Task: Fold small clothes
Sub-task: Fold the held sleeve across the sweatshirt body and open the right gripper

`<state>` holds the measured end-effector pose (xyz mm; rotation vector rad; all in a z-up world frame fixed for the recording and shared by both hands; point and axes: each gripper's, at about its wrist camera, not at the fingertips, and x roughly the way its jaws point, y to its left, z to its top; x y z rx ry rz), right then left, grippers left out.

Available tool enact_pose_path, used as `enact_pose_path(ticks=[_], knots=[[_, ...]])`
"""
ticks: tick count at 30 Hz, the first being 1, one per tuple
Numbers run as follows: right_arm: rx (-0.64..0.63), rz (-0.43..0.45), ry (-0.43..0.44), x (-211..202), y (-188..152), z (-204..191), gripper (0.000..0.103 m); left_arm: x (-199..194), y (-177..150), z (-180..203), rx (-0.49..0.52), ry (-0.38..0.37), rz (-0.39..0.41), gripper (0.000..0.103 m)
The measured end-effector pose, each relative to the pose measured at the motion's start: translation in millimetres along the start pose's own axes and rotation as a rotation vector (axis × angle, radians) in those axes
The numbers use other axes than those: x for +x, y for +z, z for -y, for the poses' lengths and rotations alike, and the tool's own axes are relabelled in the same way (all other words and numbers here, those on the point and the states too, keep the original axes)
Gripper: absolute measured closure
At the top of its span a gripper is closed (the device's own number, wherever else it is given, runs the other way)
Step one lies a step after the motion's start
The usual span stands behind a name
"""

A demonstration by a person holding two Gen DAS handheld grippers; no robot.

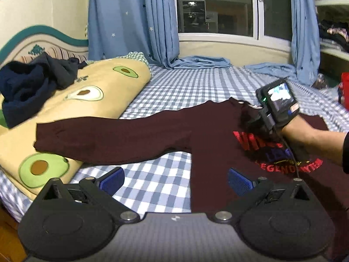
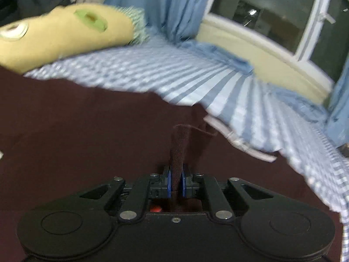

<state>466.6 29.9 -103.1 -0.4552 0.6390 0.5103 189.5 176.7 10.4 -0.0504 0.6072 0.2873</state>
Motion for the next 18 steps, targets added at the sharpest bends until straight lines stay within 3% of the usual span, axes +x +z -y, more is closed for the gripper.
enact_pose_path(ticks=[2, 3, 5, 11, 13, 18], knots=[[-0.011, -0.079, 0.074, 7, -3, -8, 0.070, 4, -1, -4, -0.029, -0.044, -0.002, 0.001], [-0.033, -0.086, 0.080, 6, -6, -13, 0.066, 5, -1, -5, -0.044, -0.061, -0.001, 0.001], [-0.073, -0.040, 0.047, -6, -13, -20, 0.028, 6, 0, -11, -0.067, -0.089, 0.009, 0.001], [0.116, 0.047, 0.204, -85, -24, 19, 0.025, 19, -1, -48, -0.140, -0.077, 0.040, 0.001], [0.151, 0.098, 0.231, -127, -24, 38, 0.025, 30, -3, -71, -0.186, -0.054, 0.063, 0.001], [0.262, 0.293, 0.282, -260, -33, 78, 0.010, 62, -12, -140, -0.355, 0.053, 0.152, 0.001]])
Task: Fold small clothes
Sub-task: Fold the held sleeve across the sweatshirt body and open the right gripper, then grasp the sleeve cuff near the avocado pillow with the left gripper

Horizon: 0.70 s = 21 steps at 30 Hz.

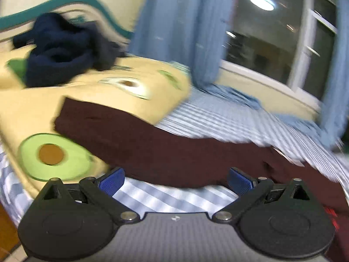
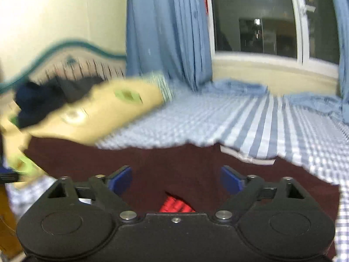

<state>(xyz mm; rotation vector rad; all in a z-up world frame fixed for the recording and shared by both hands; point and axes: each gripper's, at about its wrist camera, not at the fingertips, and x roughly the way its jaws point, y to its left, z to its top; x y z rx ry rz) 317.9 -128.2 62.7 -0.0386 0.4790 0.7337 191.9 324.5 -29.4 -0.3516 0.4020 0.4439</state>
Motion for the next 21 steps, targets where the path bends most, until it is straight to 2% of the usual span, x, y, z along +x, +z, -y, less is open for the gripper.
enact_pose_path(ticks=[2, 4, 8, 11, 13, 21], knots=[[-0.036, 0.073, -0.002, -57, 9, -12, 0.009, 13, 2, -26, -0.061, 0.051, 0.052, 0.001], [-0.054, 0.109, -0.026, -102, 16, -18, 0.008, 27, 4, -47, -0.096, 0.112, 0.083, 0.001], [-0.055, 0.124, -0.092, -171, 19, -20, 0.006, 47, 7, -81, -0.185, 0.172, 0.147, 0.001], [-0.056, 0.096, -0.179, -199, 12, -20, 0.008, 68, 4, -95, -0.252, 0.201, 0.146, 0.001], [-0.048, 0.097, -0.237, -213, 6, -17, 0.008, 81, 2, -105, -0.290, 0.186, 0.148, 0.001], [0.034, 0.112, -0.328, -206, -4, -10, 0.010, 122, 19, -122, -0.333, 0.180, 0.202, 0.003]])
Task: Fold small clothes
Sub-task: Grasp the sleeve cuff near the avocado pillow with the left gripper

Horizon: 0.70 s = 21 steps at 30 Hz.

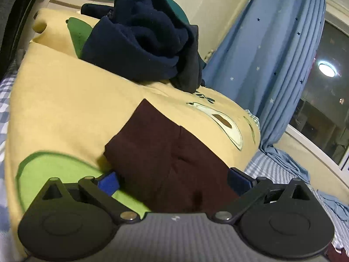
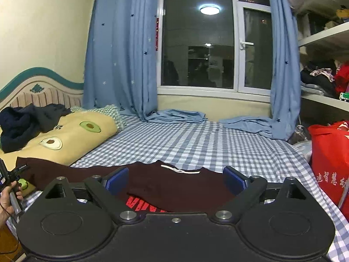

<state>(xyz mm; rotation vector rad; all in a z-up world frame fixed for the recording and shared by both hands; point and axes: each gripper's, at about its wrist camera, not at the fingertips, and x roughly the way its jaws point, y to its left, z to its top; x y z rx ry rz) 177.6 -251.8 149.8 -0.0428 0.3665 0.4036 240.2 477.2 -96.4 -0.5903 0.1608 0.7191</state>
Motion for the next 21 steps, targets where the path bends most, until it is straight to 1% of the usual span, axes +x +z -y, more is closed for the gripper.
enact_pose_path(ticks=[1, 2, 3, 4, 5, 6, 9, 12, 14, 16, 19, 21], knots=[[0.004, 0.003, -0.004, 0, 0, 0, 0.010, 3, 2, 2, 0.006, 0.010, 0.003, 0.007], [0.006, 0.007, -0.006, 0, -1, -1, 0.010, 3, 4, 4, 0.015, 0.026, 0.006, 0.026], [0.006, 0.009, -0.006, 0, -1, -2, 0.010, 2, 7, 6, 0.023, 0.043, 0.004, 0.058], [0.004, 0.009, -0.005, -1, -2, -1, 0.010, 3, 11, 7, 0.022, 0.044, -0.020, 0.075], [0.002, 0.010, -0.005, -1, -2, -1, 0.010, 5, 13, 7, 0.010, 0.016, -0.054, 0.083], [0.001, 0.012, -0.009, -2, -4, 0, 0.010, 2, 15, 8, -0.001, 0.000, -0.067, 0.086], [0.019, 0.015, -0.015, -1, -8, 8, 0.010, -13, 21, 33, 0.084, -0.011, -0.053, 0.089], [0.068, 0.013, -0.012, 1, -15, 22, 0.010, -37, 30, 75, 0.139, -0.094, -0.008, 0.089], [0.102, 0.003, -0.013, 3, -22, 34, 0.010, -51, 35, 118, 0.191, -0.141, 0.001, 0.089], [0.125, -0.013, -0.019, 6, -30, 45, 0.010, -59, 33, 164, 0.229, -0.213, -0.024, 0.089], [0.171, -0.038, -0.016, 11, -50, 67, 0.011, -75, 16, 249, 0.308, -0.342, -0.039, 0.089], [0.208, -0.061, -0.029, 12, -63, 83, 0.012, -87, -1, 303, 0.349, -0.400, -0.049, 0.089]])
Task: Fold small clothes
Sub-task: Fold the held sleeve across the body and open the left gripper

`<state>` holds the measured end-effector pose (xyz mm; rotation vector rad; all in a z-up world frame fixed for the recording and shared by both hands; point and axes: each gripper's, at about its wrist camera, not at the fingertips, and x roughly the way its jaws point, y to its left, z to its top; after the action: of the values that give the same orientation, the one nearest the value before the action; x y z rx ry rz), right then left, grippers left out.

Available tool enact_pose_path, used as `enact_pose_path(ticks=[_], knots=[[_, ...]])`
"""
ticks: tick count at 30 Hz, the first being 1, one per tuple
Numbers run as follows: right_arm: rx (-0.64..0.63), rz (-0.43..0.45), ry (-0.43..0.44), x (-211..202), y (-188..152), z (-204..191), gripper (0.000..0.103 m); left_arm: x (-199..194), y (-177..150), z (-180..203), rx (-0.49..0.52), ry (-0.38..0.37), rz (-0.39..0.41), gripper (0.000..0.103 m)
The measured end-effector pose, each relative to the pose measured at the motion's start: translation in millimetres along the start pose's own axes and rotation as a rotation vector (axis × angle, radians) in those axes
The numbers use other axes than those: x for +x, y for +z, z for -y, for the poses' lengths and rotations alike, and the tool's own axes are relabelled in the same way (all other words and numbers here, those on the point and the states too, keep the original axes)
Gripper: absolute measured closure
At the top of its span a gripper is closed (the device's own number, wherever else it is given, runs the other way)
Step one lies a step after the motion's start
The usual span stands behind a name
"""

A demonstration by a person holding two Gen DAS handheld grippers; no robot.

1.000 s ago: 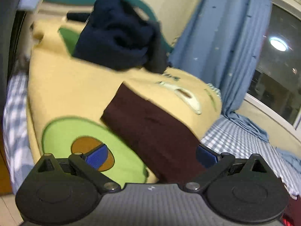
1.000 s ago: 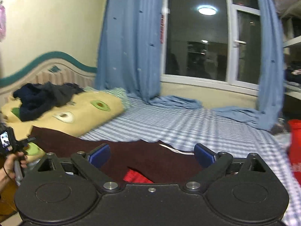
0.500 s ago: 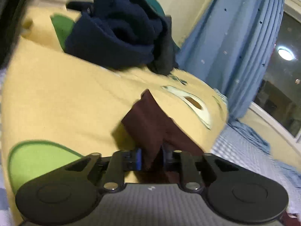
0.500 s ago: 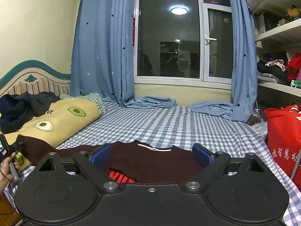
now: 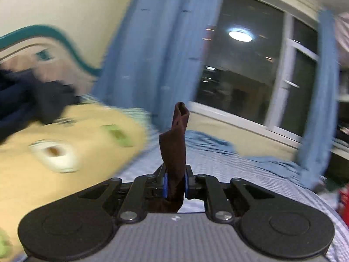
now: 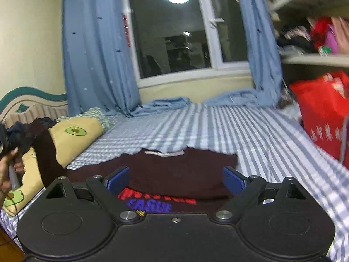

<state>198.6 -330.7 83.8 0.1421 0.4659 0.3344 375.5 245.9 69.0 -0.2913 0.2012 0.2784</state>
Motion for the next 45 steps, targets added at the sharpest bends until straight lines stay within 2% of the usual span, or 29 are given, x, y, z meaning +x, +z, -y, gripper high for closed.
enact_pose_path(ticks=[3, 6, 8, 11, 13, 15, 19, 21, 23, 25, 26, 27, 30, 33, 35, 36, 38, 39, 42, 45], knots=[[0.015, -0.016, -0.037, -7, -13, 24, 0.012, 21, -2, 86, 0.048, -0.070, -0.003, 0.089], [0.017, -0.026, -0.077, -21, -23, 46, 0.012, 50, -22, 170, 0.131, -0.099, -0.021, 0.089], [0.034, -0.030, -0.093, -33, -29, 61, 0.012, 72, -51, 218, 0.170, -0.110, -0.076, 0.089], [0.046, -0.028, -0.127, -51, -37, 80, 0.012, 107, -113, 274, 0.281, -0.072, -0.187, 0.089], [0.056, -0.015, -0.158, -67, -43, 90, 0.012, 124, -151, 293, 0.342, -0.052, -0.258, 0.089], [0.076, -0.010, -0.172, -79, -48, 103, 0.012, 135, -184, 303, 0.355, -0.038, -0.313, 0.089], [0.102, -0.023, -0.205, -88, -57, 117, 0.012, 145, -211, 317, 0.378, -0.038, -0.351, 0.089], [0.112, -0.028, -0.207, -88, -58, 120, 0.012, 141, -216, 316, 0.386, -0.065, -0.385, 0.082], [0.118, -0.025, -0.200, -88, -60, 121, 0.012, 143, -221, 315, 0.386, -0.124, -0.411, 0.078], [0.117, -0.014, -0.193, -87, -60, 119, 0.012, 144, -221, 313, 0.375, -0.208, -0.449, 0.063], [0.116, -0.004, -0.191, -86, -59, 117, 0.012, 145, -221, 309, 0.356, -0.262, -0.471, 0.046], [0.113, 0.000, -0.186, -84, -56, 114, 0.012, 145, -219, 305, 0.332, -0.306, -0.474, 0.035], [0.105, 0.005, -0.173, -80, -51, 107, 0.012, 139, -206, 285, 0.245, -0.411, -0.422, 0.024], [0.098, -0.001, -0.168, -75, -49, 102, 0.012, 128, -191, 262, 0.134, -0.469, -0.355, 0.020], [0.081, -0.019, -0.179, -70, -49, 97, 0.012, 121, -176, 247, 0.101, -0.467, -0.336, 0.015], [0.067, -0.029, -0.180, -68, -49, 95, 0.012, 116, -169, 240, 0.119, -0.433, -0.334, 0.012], [0.023, -0.041, -0.173, -64, -50, 87, 0.012, 101, -155, 226, 0.215, -0.351, -0.319, 0.011], [-0.005, -0.046, -0.166, -63, -52, 83, 0.012, 92, -150, 218, 0.256, -0.340, -0.307, 0.010], [-0.082, -0.079, -0.130, -56, -57, 72, 0.012, 56, -140, 185, 0.347, -0.346, -0.303, 0.008], [-0.106, -0.177, -0.074, -35, -64, 63, 0.013, 15, -138, 149, 0.406, -0.344, -0.330, 0.006]])
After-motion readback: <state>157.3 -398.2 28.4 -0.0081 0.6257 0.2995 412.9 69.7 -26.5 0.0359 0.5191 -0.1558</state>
